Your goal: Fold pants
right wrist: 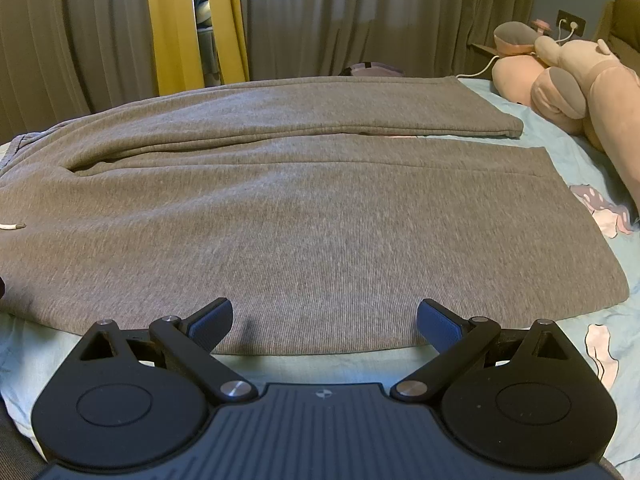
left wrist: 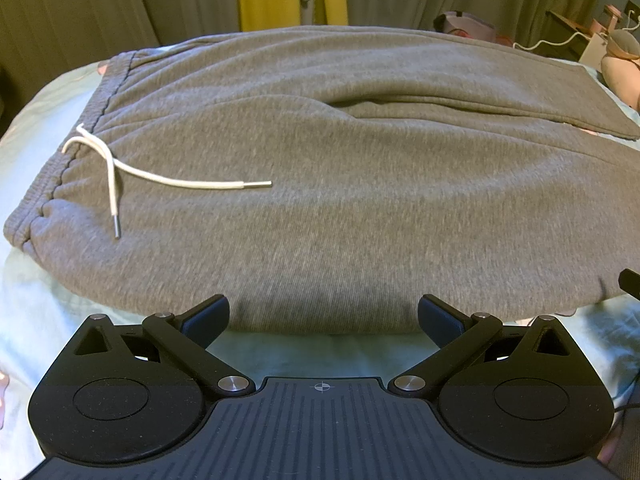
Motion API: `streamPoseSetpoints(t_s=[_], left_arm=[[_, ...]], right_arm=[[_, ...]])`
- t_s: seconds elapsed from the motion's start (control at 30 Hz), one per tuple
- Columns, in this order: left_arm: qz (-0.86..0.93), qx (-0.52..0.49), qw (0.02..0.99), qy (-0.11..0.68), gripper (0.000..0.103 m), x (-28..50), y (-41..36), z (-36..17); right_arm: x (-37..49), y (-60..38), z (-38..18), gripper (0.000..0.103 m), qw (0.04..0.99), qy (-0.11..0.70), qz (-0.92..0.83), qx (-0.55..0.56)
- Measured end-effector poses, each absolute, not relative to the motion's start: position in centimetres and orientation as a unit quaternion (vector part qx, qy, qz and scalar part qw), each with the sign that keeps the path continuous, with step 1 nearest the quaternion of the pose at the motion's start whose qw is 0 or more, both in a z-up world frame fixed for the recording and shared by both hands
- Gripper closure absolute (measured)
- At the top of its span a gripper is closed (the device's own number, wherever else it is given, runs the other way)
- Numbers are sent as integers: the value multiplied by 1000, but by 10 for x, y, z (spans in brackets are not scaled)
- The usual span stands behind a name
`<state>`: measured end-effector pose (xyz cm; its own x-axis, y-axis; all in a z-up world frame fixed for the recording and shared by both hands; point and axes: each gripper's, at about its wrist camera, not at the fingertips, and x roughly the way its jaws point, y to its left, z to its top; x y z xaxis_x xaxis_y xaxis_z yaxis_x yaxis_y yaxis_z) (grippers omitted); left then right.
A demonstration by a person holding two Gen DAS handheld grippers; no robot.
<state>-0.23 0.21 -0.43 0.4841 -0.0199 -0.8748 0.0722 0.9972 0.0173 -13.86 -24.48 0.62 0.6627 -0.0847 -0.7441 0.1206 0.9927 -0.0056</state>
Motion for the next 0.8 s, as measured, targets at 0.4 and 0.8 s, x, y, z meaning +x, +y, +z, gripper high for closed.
streamPoseSetpoints(t_s=[0.4,0.8], left_arm=[[-27,24,861,508,0,-2,3,-4],[-27,22,861,508,0,-2,3,-4]], right_arm=[[-138,-245,6,4,911,407,-56,22],[-138,-244,5,4,911,407,-59,22]])
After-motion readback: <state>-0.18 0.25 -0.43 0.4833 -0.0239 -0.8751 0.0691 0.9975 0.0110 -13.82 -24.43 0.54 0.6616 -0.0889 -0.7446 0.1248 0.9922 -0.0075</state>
